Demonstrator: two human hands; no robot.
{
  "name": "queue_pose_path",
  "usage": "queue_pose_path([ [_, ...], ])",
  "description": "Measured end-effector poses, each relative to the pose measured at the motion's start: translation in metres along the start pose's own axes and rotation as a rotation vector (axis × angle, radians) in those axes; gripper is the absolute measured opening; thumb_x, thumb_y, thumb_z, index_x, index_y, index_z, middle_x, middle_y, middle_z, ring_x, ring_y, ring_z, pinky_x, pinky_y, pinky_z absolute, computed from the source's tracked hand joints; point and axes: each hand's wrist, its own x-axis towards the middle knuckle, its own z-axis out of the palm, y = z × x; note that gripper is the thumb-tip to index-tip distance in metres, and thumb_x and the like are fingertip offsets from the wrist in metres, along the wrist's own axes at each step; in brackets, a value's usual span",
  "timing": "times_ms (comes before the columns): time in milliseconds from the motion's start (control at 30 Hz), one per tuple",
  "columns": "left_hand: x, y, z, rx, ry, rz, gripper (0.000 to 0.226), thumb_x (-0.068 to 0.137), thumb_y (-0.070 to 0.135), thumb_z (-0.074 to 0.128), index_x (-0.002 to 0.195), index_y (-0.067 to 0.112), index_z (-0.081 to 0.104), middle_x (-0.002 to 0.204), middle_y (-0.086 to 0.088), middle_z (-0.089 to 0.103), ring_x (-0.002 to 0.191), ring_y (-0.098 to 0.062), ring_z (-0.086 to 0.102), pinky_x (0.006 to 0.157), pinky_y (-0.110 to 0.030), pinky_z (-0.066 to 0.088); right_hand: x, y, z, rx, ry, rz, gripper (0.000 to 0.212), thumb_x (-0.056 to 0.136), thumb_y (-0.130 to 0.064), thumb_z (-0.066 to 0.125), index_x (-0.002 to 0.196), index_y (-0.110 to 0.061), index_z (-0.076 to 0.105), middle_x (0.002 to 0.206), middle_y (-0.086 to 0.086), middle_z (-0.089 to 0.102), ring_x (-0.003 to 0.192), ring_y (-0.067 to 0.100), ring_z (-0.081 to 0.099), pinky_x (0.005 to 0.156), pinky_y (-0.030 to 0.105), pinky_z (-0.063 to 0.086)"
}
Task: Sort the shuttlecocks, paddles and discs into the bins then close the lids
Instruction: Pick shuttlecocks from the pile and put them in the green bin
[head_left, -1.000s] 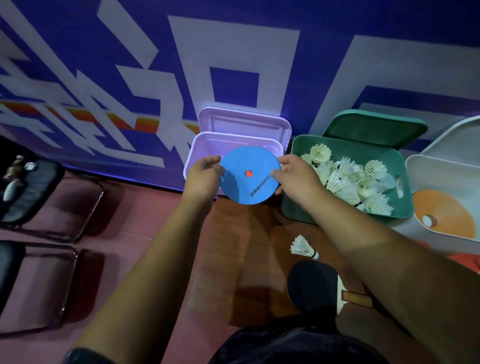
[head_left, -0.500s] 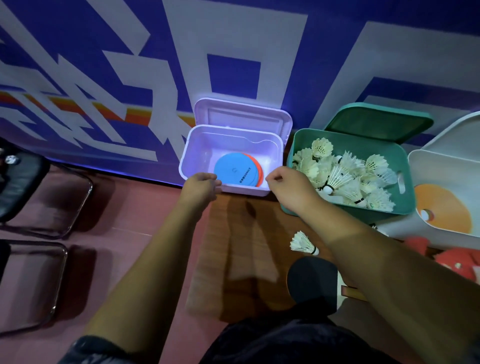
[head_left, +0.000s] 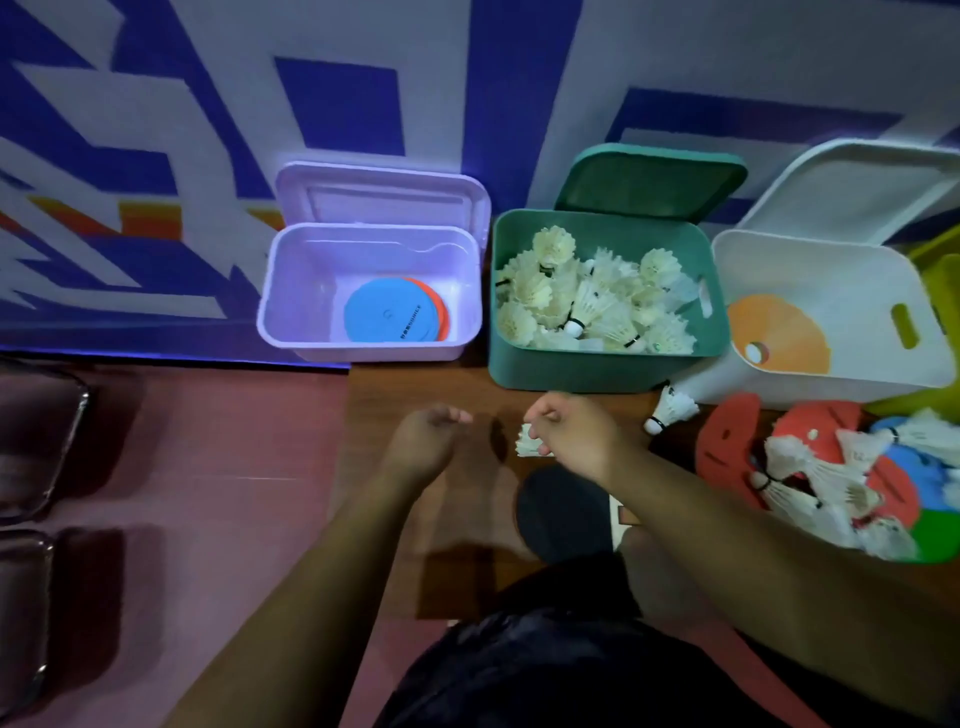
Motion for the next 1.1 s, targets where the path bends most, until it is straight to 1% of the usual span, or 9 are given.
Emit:
queue_pose_path([
  [67,0.004,-0.005,0.03,0.101,-0.095,0.022,0.014,0.1,0.011,0.066,0.103,0.017,0.077,0.099,0.005,0.075,0.093,-0.016,0.069,0.09,-0.034,0.055,0.001,0.037,-0.014,0.002,0.052,0.081,0.016,0.093,-0.041,0.056,0.088,-0.039,0.071,0.084,-0.006,0.078,0.076,0.017,0.076,0.069,0.038,0.059],
  [233,0.01,0.005,0.084,0.297,-0.172,-0.004,0.043,0.095,0.018,0.073,0.136,0.011,0.062,0.125,-0.006,0.068,0.117,-0.026,0.066,0.09,-0.027,0.048,-0.005,0.089,-0.057,0.125,0.25,0.196,0.017,0.101,-0.016,0.057,0.095,-0.021,0.071,0.086,0.006,0.076,0.062,0.018,0.069,0.056,0.025,0.049],
  [433,0.056,-0.023,0.122,0.482,-0.18,-0.012,0.064,0.074,0.066,0.079,0.121,0.024,0.069,0.115,0.005,0.073,0.108,-0.019,0.07,0.1,-0.039,0.055,0.012,0.124,-0.1,0.381,0.342,0.345,0.035,0.101,-0.009,0.056,0.134,-0.017,0.052,0.086,0.009,0.071,0.059,0.02,0.063,0.048,0.028,0.046],
  [633,0.029,0.013,0.144,0.552,-0.049,0.019,0.025,0.091,0.043,0.075,0.102,0.021,0.076,0.103,-0.001,0.076,0.098,-0.025,0.071,0.076,-0.027,0.044,0.032,0.145,-0.134,0.467,0.291,0.388,0.065,0.104,-0.004,0.049,0.163,-0.005,0.024,0.087,0.021,0.071,0.054,0.024,0.056,0.043,0.029,0.044],
  [700,0.021,0.024,0.15,0.544,-0.026,0.043,0.034,0.088,0.049,0.074,0.106,0.02,0.077,0.103,-0.001,0.077,0.094,-0.023,0.07,0.075,-0.028,0.046,0.035,0.149,-0.142,0.421,0.235,0.392,0.055,0.104,-0.005,0.049,0.156,0.002,0.034,0.093,0.027,0.075,0.054,0.025,0.057,0.046,0.029,0.044],
  [767,0.01,0.039,0.152,0.531,-0.005,0.09,0.037,0.087,0.051,0.073,0.107,0.02,0.078,0.103,0.0,0.076,0.093,-0.021,0.07,0.077,-0.031,0.051,0.036,0.15,-0.148,0.338,0.168,0.408,0.026,0.104,-0.006,0.048,0.123,0.008,0.059,0.088,0.026,0.076,0.05,0.027,0.06,0.043,0.025,0.041],
  [867,-0.008,0.058,0.152,0.564,0.034,0.162,0.027,0.094,0.043,0.072,0.108,0.021,0.078,0.101,0.001,0.076,0.091,-0.018,0.069,0.077,-0.032,0.052,0.045,0.153,-0.151,0.227,0.069,0.436,0.034,0.104,-0.009,0.048,0.079,0.006,0.064,0.081,0.021,0.077,0.05,0.028,0.064,0.038,0.02,0.039],
  [1000,-0.027,0.086,0.151,0.513,0.07,0.217,0.011,0.097,0.032,0.073,0.096,0.022,0.077,0.084,0.006,0.071,0.074,-0.009,0.063,0.066,-0.028,0.045,0.054,0.154,-0.152,0.125,0.028,0.437,0.037,0.104,-0.01,0.054,0.07,0.0,0.064,0.071,0.016,0.073,0.055,0.025,0.067,0.047,0.026,0.05],
  [1100,-0.04,0.105,0.149,0.536,0.156,0.245,0.017,0.097,0.039,0.072,0.082,0.033,0.069,0.071,0.011,0.062,0.064,-0.002,0.055,0.058,-0.024,0.037,0.052,0.145,-0.153,-0.077,-0.039,0.37,0.02,0.089,-0.019,0.075,0.074,-0.006,0.071,0.088,0.015,0.08,0.075,0.031,0.076,0.075,0.036,0.063],
])
